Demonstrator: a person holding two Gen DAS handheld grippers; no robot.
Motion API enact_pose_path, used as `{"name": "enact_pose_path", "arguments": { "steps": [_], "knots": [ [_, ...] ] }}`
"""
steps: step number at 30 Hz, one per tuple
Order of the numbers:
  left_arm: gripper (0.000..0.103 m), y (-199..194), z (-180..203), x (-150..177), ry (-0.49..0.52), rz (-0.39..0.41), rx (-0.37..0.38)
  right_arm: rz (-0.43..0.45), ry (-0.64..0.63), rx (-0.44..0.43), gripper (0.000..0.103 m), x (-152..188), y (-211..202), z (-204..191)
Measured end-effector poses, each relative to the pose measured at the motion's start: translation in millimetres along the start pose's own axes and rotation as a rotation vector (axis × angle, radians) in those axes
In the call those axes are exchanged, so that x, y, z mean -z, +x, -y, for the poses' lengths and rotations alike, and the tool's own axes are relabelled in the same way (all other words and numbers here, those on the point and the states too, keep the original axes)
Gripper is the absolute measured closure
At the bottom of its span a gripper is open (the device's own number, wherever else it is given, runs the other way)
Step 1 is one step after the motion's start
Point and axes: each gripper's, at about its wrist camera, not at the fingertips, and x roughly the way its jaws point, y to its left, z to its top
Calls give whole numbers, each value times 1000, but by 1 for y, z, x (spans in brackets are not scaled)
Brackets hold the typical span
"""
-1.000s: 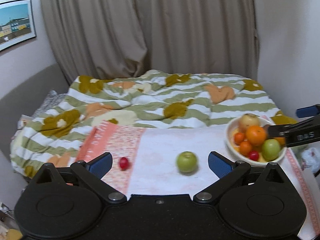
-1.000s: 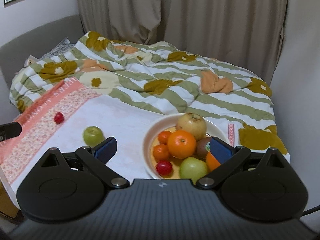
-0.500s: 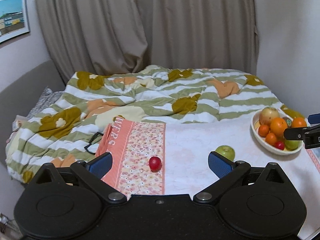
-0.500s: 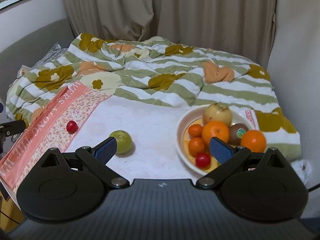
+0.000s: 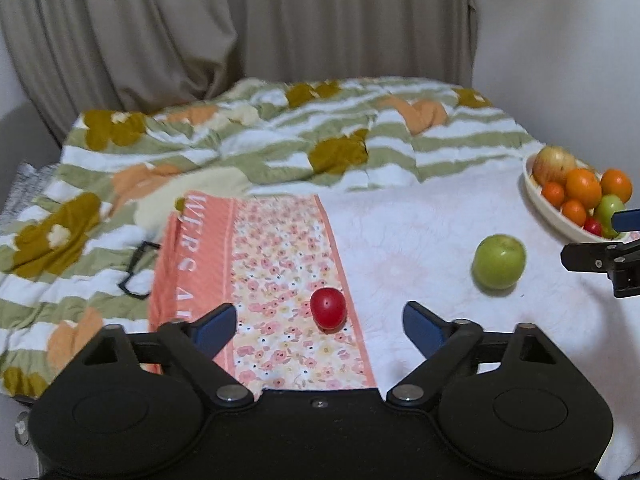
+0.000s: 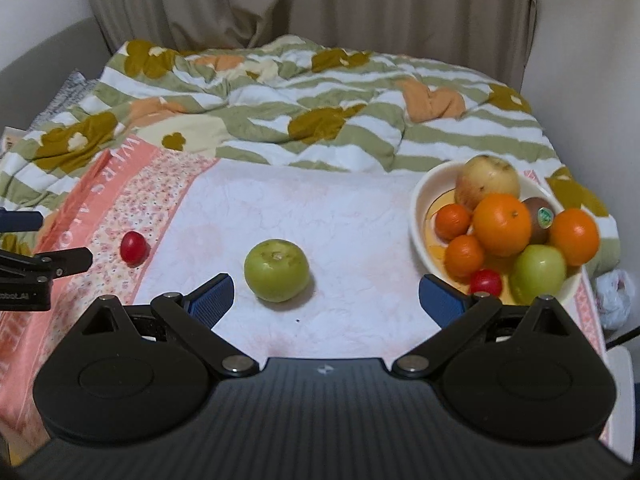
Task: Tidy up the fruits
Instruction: 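Move the left tool to the second red tomato while the right tool approaches a green apple, then grasp the red tomato with the left tool while the right tool grasps the green apple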
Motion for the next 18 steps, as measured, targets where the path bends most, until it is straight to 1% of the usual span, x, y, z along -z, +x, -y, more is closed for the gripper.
{"name": "enact_pose_path", "arguments": {
  "steps": [2,3,6,9,10,11,15,17,18],
  "knots": [
    [15,14,-5,-2,3,-23,20,-15,12,12,0,-3,11,-6],
    [18,21,-6,-2,2,-34,34,-20,17,17,0,-4,16,-8],
    [29,41,-9,-5,-5,-70,74,-44,31,28,0,-7,31,-14],
    [35,57,-11,-7,-14,-99,96,-77,34,35,0,-8,48,-20],
    [40,62,-11,-7,-17,-109,103,-85,34,36,0,-8,52,-21],
    [41,66,-11,-8,-21,-116,111,-94,34,37,0,-8,57,-23],
    [43,78,-11,-10,-38,-125,122,-123,24,48,0,-8,72,-27],
    [54,83,-9,-10,-43,-135,127,-129,25,45,0,-9,77,-27],
    [62,85,-9,-10,-45,-143,129,-133,24,45,0,-9,79,-27]
  ]
}}
